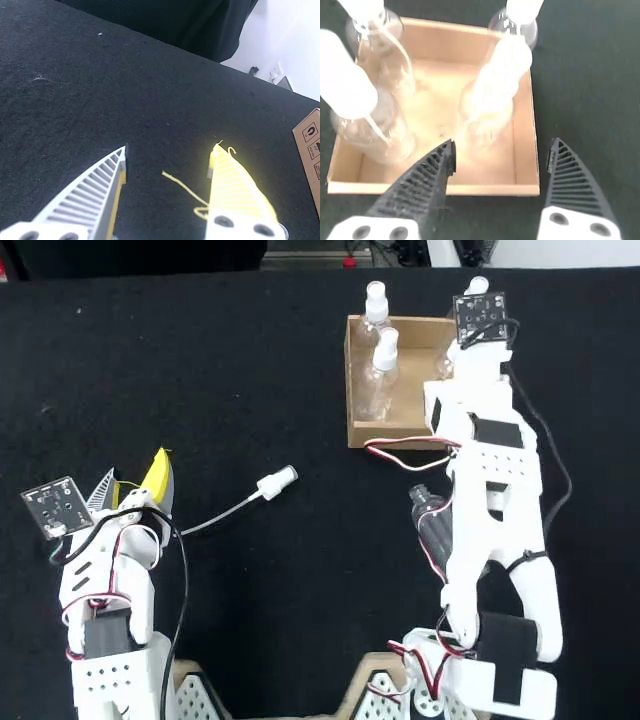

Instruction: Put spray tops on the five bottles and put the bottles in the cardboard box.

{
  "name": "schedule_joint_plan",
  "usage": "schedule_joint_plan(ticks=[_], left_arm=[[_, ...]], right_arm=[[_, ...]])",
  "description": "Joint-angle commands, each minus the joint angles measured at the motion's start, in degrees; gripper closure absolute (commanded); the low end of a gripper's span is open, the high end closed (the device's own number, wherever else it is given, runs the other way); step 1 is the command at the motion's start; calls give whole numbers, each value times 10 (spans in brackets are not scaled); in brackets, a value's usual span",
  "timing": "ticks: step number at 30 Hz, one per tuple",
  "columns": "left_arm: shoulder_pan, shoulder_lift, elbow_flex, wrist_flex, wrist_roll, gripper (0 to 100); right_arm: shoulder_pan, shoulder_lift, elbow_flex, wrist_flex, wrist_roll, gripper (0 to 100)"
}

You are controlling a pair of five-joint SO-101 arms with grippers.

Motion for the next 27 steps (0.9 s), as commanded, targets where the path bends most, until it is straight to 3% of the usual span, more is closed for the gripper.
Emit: schedule_joint_plan(ticks=[1,9,27], left_arm=[[7,3,13,-1,-5,744],[6,3,13,-1,-5,744],[7,3,13,0,-40,744]], right_arm=[[-5,27,-4,-40,-6,727],[-5,97,-51,-40,-64,727],[-23,103,-68,-86,-66,727]])
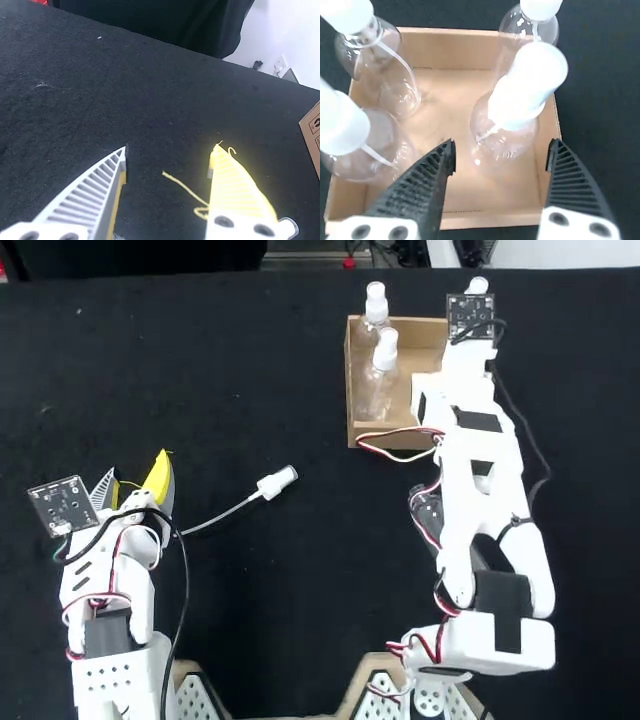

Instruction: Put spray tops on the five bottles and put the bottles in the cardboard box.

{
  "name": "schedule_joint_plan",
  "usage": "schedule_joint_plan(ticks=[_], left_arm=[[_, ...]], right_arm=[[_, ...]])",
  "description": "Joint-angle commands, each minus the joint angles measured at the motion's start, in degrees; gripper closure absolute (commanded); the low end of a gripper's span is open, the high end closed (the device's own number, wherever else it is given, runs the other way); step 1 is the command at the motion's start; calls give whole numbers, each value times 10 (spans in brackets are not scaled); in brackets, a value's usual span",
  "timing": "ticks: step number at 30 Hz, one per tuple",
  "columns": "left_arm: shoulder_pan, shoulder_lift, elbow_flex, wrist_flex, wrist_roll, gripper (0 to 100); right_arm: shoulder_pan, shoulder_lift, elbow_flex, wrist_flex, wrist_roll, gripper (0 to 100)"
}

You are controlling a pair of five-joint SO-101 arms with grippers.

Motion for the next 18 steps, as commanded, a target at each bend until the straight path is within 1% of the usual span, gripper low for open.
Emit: schedule_joint_plan(ticks=[1,10,18], left_arm=[[7,3,13,0,-6,744],[7,3,13,0,-6,744],[7,3,13,-1,-6,744]], right_arm=[[-5,0,-34,-18,-5,727],[-7,5,-41,-21,-5,727],[-4,64,-93,-17,-5,727]])
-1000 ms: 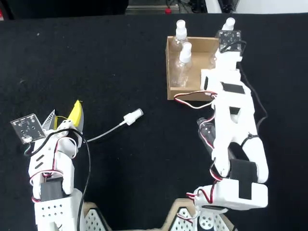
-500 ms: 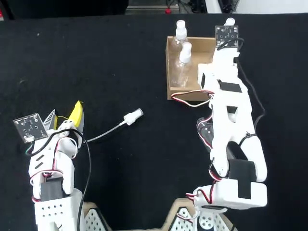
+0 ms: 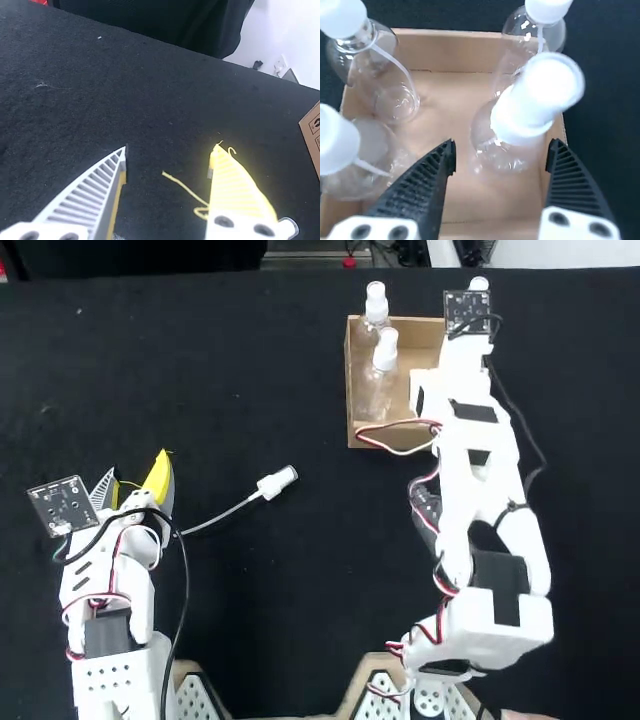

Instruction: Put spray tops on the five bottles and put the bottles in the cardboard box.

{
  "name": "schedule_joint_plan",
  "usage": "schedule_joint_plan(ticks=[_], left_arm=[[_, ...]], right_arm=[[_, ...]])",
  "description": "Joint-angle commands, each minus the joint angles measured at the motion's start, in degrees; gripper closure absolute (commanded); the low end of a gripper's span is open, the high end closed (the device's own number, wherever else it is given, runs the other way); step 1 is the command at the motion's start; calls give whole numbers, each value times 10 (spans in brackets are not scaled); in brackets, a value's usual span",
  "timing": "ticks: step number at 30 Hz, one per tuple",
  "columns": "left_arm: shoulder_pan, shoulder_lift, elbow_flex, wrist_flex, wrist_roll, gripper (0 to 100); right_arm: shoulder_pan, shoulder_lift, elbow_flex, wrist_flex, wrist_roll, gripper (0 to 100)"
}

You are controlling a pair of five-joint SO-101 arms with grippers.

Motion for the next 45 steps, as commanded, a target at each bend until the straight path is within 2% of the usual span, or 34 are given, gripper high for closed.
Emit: schedule_joint_plan(ticks=[1,8,13,25,31,45], left_arm=[[7,3,13,-1,-7,744],[7,3,13,-3,-7,744],[7,3,13,-3,-7,744],[7,3,13,-2,-7,744],[7,3,13,-1,-7,744],[7,3,13,0,-7,744]], right_arm=[[-4,1,-43,-14,-5,727],[-6,0,-43,-14,-5,730],[-4,0,-43,-17,-5,812],[-6,0,-50,-17,-6,809],[-18,5,-85,-16,-84,809],[-20,5,-87,-40,-90,810]])
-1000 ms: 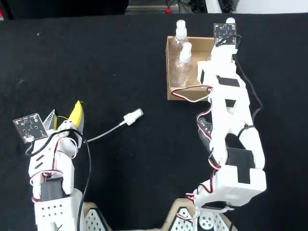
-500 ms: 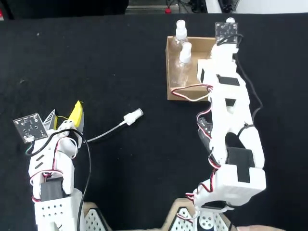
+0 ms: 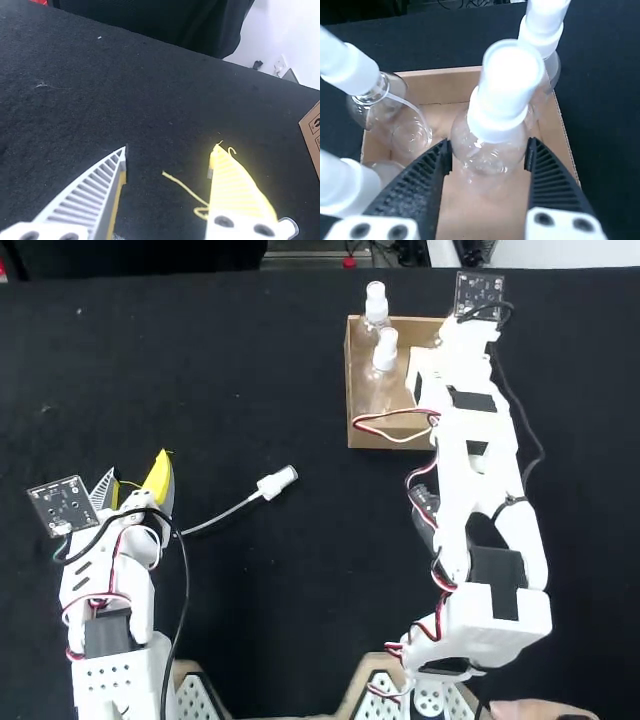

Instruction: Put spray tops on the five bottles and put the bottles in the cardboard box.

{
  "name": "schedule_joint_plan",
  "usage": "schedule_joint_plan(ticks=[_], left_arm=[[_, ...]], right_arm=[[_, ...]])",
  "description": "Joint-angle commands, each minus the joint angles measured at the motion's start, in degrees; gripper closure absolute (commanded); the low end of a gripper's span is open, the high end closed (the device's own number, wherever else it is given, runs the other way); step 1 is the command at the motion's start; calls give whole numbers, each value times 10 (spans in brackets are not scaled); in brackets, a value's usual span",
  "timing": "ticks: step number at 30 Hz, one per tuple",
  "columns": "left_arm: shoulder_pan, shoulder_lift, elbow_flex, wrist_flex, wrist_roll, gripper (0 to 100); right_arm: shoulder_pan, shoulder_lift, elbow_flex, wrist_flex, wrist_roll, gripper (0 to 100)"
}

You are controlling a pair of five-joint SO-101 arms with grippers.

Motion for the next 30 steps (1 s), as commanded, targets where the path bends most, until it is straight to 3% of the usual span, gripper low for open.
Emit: schedule_joint_plan(ticks=[1,30], left_arm=[[7,3,13,0,-7,744],[7,3,13,0,-7,744]], right_arm=[[-10,-4,-36,-42,-6,811],[-27,50,-50,-85,-6,811]])
